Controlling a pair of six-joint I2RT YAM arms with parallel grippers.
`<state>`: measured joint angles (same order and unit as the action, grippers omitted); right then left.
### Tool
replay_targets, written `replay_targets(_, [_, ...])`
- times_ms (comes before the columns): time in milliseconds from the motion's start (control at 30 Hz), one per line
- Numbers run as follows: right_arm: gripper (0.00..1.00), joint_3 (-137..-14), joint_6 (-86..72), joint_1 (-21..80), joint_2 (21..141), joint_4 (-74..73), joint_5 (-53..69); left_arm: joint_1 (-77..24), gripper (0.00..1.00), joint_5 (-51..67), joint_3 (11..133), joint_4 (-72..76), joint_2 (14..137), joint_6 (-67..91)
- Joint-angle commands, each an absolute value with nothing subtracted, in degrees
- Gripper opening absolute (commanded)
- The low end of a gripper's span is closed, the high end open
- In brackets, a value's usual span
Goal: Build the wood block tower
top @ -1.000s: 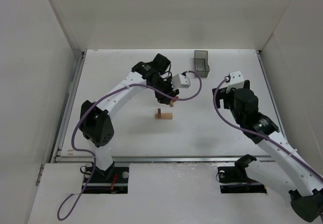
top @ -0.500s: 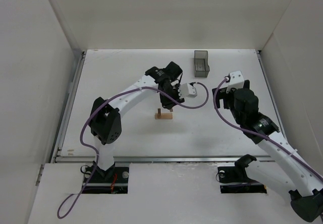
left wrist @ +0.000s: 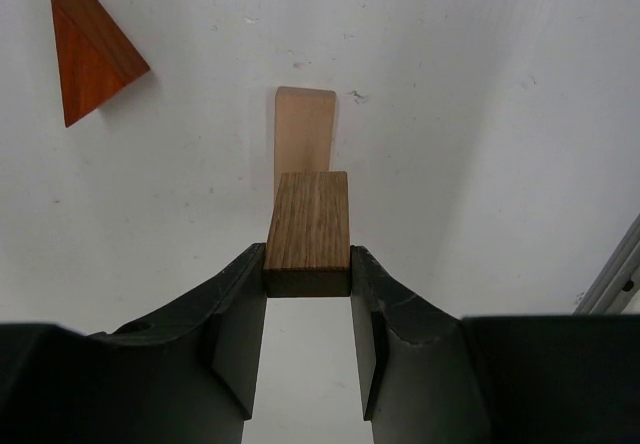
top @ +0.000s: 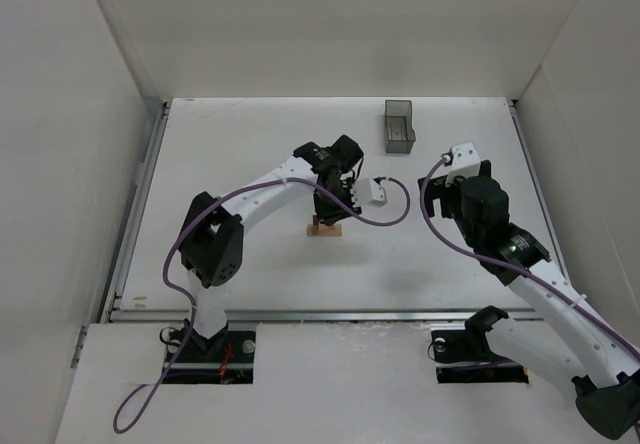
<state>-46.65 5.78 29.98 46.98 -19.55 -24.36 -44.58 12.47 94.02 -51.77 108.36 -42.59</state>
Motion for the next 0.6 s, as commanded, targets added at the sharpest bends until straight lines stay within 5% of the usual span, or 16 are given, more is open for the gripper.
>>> replay_targets(0, [0.99,-46.8,5.9,29.7,46.6,-17.2,-23.9,-44.8,0.0,11.5,92.9,-50.8,107.7,-43.7])
replay_targets(567, [0.99,-46.2,5.9,29.7,46.6,-17.2,-23.4,-45.4,0.0,11.4,90.0,-47.6,108.2,-47.5])
